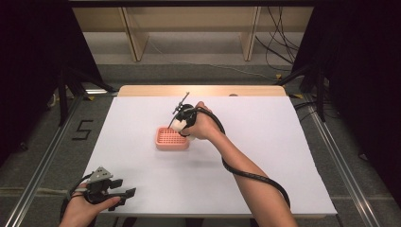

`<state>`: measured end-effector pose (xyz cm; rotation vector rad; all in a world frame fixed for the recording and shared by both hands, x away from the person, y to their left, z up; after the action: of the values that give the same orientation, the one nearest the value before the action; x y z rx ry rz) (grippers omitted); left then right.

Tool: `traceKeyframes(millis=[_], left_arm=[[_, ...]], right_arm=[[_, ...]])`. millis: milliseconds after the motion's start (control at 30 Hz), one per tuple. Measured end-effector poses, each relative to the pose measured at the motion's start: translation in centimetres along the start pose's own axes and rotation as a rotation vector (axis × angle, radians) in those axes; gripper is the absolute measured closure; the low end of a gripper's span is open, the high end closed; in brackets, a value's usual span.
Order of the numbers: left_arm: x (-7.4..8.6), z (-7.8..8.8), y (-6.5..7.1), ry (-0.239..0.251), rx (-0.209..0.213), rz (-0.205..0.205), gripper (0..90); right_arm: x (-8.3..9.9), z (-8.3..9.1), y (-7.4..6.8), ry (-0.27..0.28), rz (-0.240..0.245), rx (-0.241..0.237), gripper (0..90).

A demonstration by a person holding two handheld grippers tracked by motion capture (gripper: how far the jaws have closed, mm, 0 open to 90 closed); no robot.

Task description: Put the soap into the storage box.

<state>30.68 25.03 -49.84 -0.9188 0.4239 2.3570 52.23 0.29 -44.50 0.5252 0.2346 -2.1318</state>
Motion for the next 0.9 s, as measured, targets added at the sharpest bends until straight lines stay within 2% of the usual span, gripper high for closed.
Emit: traceKeyframes(millis=[67, 100, 567, 600, 633, 700, 733, 833, 900], left_arm=[[0.0, 0.0, 0.0, -0.001, 0.0, -0.001, 33.5], [0.0, 0.0, 0.0, 0.0, 0.0, 0.0, 33.5], [0.0, 0.0, 0.0, 0.003, -0.001, 0.0, 33.5], [-0.1, -0.1, 0.2, 0.028, -0.003, 0.027, 33.5], [-0.1, -0.1, 0.2, 0.025, -0.015, 0.028, 33.5], [-0.1, -0.1, 0.2, 0.029, -0.003, 0.027, 33.5], [-0.1, -0.1, 0.2, 0.024, -0.015, 0.026, 33.5], [-0.1, -0.1, 0.2, 0.028, -0.005, 0.027, 33.5], [-0.1, -0.1, 0.2, 0.025, -0.014, 0.029, 33.4]], right_arm=[[0.0, 0.0, -0.1, -0.005, -0.009, 0.001, 50.5], [-0.1, 0.0, 0.0, -0.001, 0.005, 0.001, 50.5], [-0.8, -0.3, -0.4, -0.001, 0.008, -0.004, 50.5], [-0.8, -0.3, -0.4, 0.0, 0.01, -0.004, 50.5], [-0.9, -0.4, -0.4, 0.002, 0.02, -0.005, 50.5], [-0.9, -0.4, -0.4, 0.002, 0.019, -0.003, 50.5], [-1.0, -0.4, -0.5, -0.002, 0.019, -0.006, 50.5], [-1.1, -0.5, -0.5, 0.001, 0.027, -0.004, 50.5], [-1.2, -0.5, -0.6, -0.004, 0.014, -0.007, 50.5]])
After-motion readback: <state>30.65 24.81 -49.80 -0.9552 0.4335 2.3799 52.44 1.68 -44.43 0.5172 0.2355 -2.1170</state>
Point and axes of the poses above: each handheld gripper's, and its own axes: z roughly backward along the jaws, x roughly out of its underside, y roughly to its right, the point moved 4 cm from there along -z, roughly forward along the jaws, and after that the axes turned 7 degrees about -z, right-handed, at the moved point
